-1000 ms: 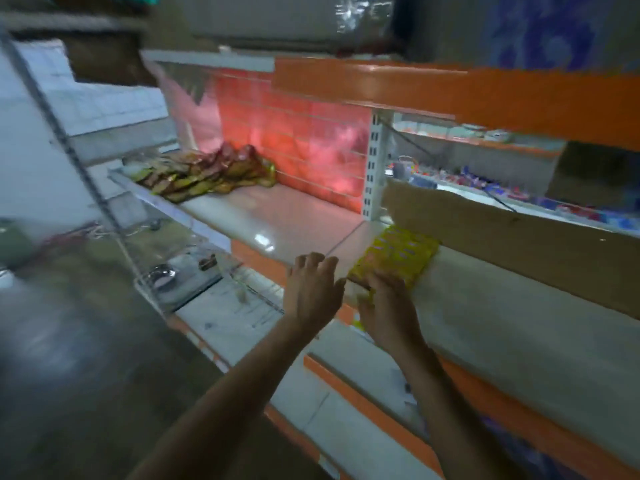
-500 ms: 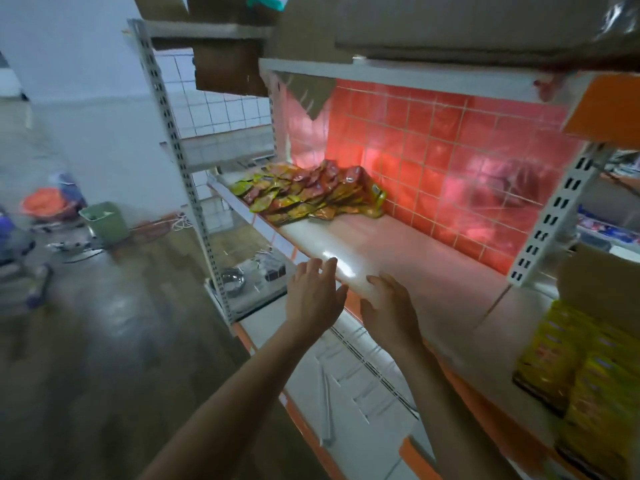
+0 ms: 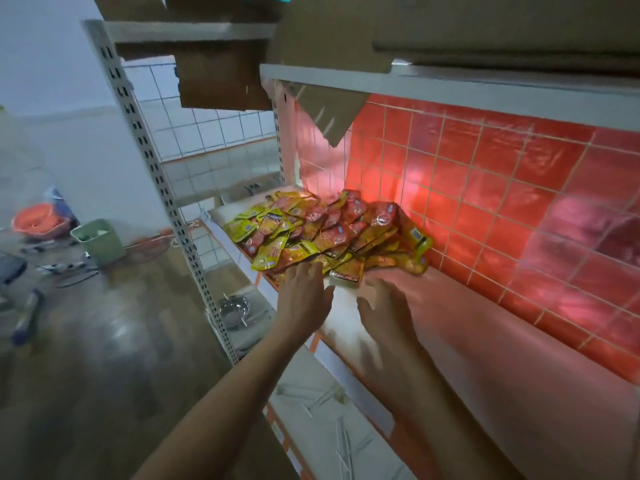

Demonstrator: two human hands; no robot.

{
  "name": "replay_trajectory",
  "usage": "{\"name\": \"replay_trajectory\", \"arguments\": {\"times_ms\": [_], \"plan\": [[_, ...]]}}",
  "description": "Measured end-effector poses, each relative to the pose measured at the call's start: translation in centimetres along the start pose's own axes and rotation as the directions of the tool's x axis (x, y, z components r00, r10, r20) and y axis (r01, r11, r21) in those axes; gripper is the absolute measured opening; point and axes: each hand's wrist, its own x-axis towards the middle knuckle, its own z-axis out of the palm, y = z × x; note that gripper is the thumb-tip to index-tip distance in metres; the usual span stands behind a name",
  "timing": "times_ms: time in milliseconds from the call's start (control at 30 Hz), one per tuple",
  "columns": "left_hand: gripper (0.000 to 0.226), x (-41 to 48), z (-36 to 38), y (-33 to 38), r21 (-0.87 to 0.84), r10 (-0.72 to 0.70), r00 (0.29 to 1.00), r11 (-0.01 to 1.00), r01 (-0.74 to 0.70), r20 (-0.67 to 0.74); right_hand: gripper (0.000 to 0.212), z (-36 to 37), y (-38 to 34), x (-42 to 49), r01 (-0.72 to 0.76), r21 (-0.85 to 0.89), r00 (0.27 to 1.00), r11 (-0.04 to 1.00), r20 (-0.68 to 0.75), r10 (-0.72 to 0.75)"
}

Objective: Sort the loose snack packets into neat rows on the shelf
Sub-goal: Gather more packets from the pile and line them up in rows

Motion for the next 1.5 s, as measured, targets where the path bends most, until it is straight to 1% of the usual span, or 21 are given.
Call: {"name": "replay_trajectory", "arguments": {"times_ms": [100,200,300,367,400,433,500,567,667,733,833,933,1000,1100,1167,1200,1267,1333,1400,1433,1500], "plan": [[0.043,4.1,1.0,-1.7,-0.039,0.047,0.999,0.998,-0.048,-0.026,0.034,1.0,-0.5,3.2,-0.045,0.051,0.997,0.998,-0.067,0.048],[0.036,8.3,1.8,-3.2,-0.061,0.095,0.995,0.994,-0.095,-0.01,0.027,2.2,-1.5,6.6,-0.146,0.134,0.981,0.98,-0.111,0.161],[0.032,12.5,2.8,-4.7,-0.092,0.189,0.981,0.979,-0.184,0.042,0.031,3.7,-2.7,9.9,-0.217,0.181,0.959,0.959,-0.146,0.245],[0.024,14.9,3.5,-5.4,-0.113,0.266,0.96,0.96,-0.256,0.091,0.033,4.8,-3.5,11.8,-0.27,0.184,0.94,0.945,-0.163,0.301],[0.024,15.9,3.9,-5.6,-0.128,0.297,0.946,0.951,-0.281,0.128,0.035,5.2,-3.8,12.6,-0.3,0.18,0.928,0.937,-0.171,0.33],[0.03,16.7,4.3,-5.7,-0.133,0.323,0.931,0.944,-0.303,0.167,0.036,5.6,-4.1,13.2,-0.331,0.173,0.916,0.928,-0.18,0.36],[0.052,17.9,5.0,-6.0,-0.107,0.359,0.905,0.933,-0.344,0.228,0.039,6.5,-4.2,14.2,-0.386,0.164,0.887,0.908,-0.204,0.414],[0.068,18.8,5.7,-6.4,-0.096,0.403,0.885,0.915,-0.391,0.233,0.042,7.2,-4.2,14.9,-0.435,0.163,0.86,0.885,-0.215,0.463],[0.065,19.6,5.9,-6.8,-0.111,0.443,0.855,0.896,-0.429,0.27,0.049,7.6,-4.2,15.6,-0.489,0.172,0.832,0.856,-0.203,0.516],[0.064,19.9,5.8,-7.0,-0.114,0.446,0.849,0.894,-0.432,0.281,0.047,7.7,-4.2,15.9,-0.511,0.198,0.819,0.837,-0.183,0.544],[0.069,19.7,4.8,-7.0,-0.181,0.441,0.861,0.896,-0.406,0.252,0.046,7.6,-4.0,15.9,-0.485,0.312,0.813,0.817,-0.184,0.553],[0.071,19.1,3.3,-5.8,-0.356,0.439,0.886,0.859,-0.367,0.147,0.04,7.0,-3.5,15.2,-0.454,0.401,0.791,0.796,-0.23,0.567],[0.073,18.6,2.6,-4.6,-0.498,0.426,0.899,0.804,-0.325,0.1,0.034,6.5,-2.6,14.3,-0.417,0.516,0.756,0.748,-0.26,0.601],[0.077,17.8,1.8,-2.5,-0.678,0.388,0.92,0.689,-0.255,0.048,0.025,5.1,-1.2,12.2,-0.341,0.664,0.676,0.666,-0.32,0.664],[0.078,17.2,1.8,-1.0,-0.734,0.371,0.927,0.644,-0.215,0.054,0.019,3.9,-0.3,10.2,-0.3,0.722,0.638,0.623,-0.334,0.694],[0.076,16.8,2.1,-0.2,-0.754,0.383,0.92,0.629,-0.189,0.089,0.02,3.2,0.0,9.1,-0.289,0.739,0.617,0.608,-0.342,0.709],[0.07,15.6,2.6,1.6,-0.796,0.42,0.887,0.596,-0.109,0.193,0.021,2.1,0.8,6.7,-0.282,0.759,0.571,0.587,-0.36,0.738],[0.06,13.8,3.0,3.8,-0.84,0.467,0.832,0.543,-0.002,0.3,0.025,0.9,1.2,4.1,-0.262,0.778,0.531,0.571,-0.377,0.758],[0.037,11.4,3.0,6.1,-0.887,0.531,0.759,0.444,0.13,0.377,0.029,-0.5,1.8,1.3,-0.245,0.788,0.491,0.565,-0.401,0.773],[0.033,10.1,2.9,7.3,-0.899,0.575,0.709,0.388,0.202,0.408,0.028,-1.4,2.2,-0.1,-0.232,0.792,0.473,0.565,-0.415,0.777],[0.043,7.5,2.6,9.3,-0.898,0.646,0.624,0.302,0.321,0.441,0.024,-3.1,2.7,-3.2,-0.215,0.801,0.433,0.558,-0.434,0.79]]}}
